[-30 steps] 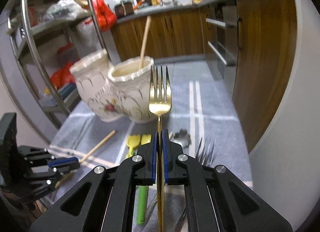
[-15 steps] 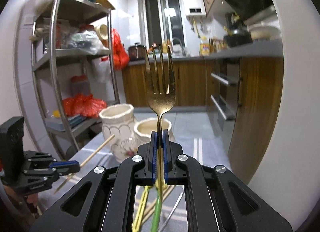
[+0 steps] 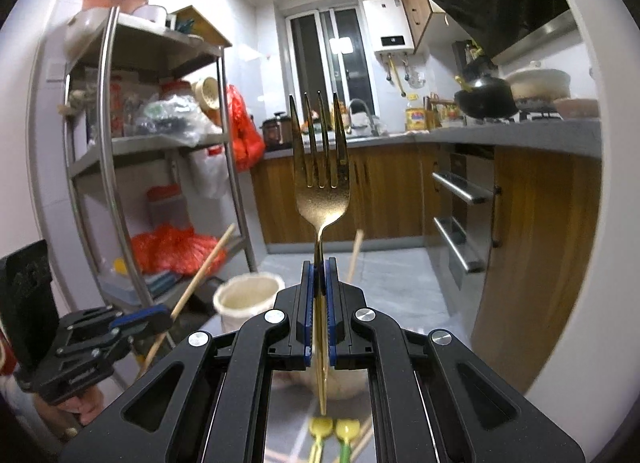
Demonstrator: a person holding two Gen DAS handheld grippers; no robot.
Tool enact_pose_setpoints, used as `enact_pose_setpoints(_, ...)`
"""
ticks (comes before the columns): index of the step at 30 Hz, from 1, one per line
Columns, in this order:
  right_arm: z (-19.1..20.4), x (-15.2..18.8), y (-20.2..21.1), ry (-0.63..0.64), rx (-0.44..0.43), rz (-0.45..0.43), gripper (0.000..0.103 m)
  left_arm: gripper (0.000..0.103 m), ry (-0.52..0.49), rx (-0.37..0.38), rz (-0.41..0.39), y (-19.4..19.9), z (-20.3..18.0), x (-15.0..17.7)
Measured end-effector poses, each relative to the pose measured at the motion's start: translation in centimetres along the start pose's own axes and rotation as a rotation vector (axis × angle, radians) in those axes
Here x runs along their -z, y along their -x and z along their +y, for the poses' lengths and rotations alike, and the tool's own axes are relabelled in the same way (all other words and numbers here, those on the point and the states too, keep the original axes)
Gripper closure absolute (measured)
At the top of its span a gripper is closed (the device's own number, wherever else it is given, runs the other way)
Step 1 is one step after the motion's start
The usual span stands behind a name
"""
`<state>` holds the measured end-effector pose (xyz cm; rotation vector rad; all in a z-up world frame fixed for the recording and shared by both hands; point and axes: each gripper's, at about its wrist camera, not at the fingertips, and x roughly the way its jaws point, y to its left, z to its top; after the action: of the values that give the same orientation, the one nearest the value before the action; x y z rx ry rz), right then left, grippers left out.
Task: Organize utensils
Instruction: 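Lift the chopstick and gold fork and carry both above the holder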
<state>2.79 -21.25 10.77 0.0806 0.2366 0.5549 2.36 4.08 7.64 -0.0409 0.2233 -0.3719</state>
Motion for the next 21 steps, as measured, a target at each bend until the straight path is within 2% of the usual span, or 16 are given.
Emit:
enact_pose_setpoints(6,-0.5,-2.2,-2.0,-0.021,-0.007,-0.062,0.097,0.099,0.126,0.027,-0.072,-3.9,3.4,-3.3)
enact_pose_setpoints(10,-1.2,-2.2,-4.0,-0.055,-0.015,-0.071,0.097,0.099,0.189,0.036,-0.09,-6.8,5.0,-4.3)
enact_pose_setpoints(16,-1.9,-1.4,-6.1,-0.074,-0.001,-0.078,0.097,0.099,0.19,-0.01,-0.114,-9.9,5.4,-4.2)
enact_pose_setpoints(21,-2.5,-0.4,-7.6,-0.092,0.0,-0.032,0.097,0.099,0.126,-0.082,-0.117,-11.4,4.9,-3.1)
